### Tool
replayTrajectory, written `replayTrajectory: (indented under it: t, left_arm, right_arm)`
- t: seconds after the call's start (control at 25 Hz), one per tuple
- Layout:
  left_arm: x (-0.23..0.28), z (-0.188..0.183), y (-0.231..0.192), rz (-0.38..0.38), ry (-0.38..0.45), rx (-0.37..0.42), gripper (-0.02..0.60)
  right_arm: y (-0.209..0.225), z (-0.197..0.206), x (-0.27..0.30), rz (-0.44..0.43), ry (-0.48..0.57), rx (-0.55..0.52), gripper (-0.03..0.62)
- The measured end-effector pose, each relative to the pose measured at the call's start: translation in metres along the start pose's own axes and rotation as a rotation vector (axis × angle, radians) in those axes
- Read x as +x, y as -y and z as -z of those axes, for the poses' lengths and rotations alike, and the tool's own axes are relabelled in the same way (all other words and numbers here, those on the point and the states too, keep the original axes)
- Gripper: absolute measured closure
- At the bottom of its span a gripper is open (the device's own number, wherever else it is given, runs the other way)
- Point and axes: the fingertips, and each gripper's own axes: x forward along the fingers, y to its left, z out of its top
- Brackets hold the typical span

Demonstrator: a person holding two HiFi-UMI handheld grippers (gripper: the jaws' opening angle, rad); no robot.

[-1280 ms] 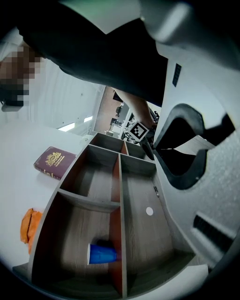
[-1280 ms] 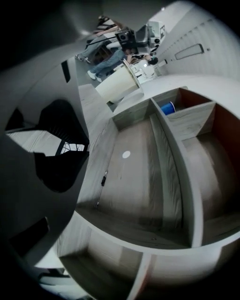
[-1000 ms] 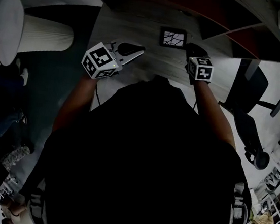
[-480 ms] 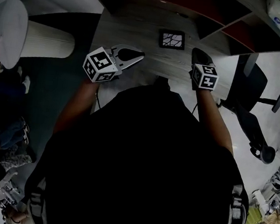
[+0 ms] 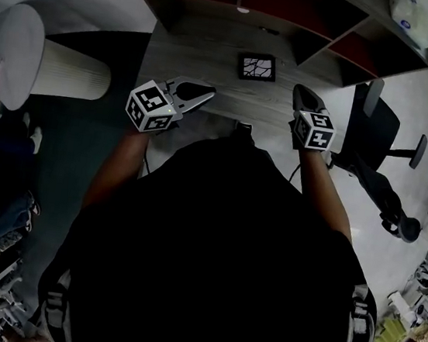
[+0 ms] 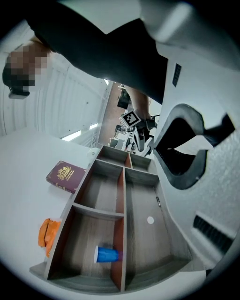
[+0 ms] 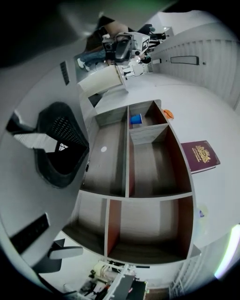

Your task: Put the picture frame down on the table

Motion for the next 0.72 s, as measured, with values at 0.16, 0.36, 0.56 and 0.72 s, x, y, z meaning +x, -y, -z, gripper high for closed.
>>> replayTrajectory:
  t: [0.16, 0.36, 0.56, 0.72]
  left_arm:
    - [-0.014, -0.001, -0.001, -0.029, 0.02, -0.005, 0.565]
    - [-0.024, 0.006, 0.005, -0.044, 0.025, -0.008, 0.565]
    - [-0.029, 0.018, 0.016, -0.045, 0.027, -0.024, 0.565]
    - [-0.038, 0.021, 0.02, -0.053, 0.037, -0.032, 0.565]
  right_arm:
    - [0.001, -0.008, -0.011, 0.015, 0.029, 0.009, 0.588]
    - [0.007, -0.012, -0.023, 0.044, 0.064, 0.026, 0.588]
    - [0.002, -0.006, -0.032, 0.054, 0.063, 0.041, 0.588]
    - [-0.005, -0.001, -0.035, 0.048, 0.063, 0.061, 0.588]
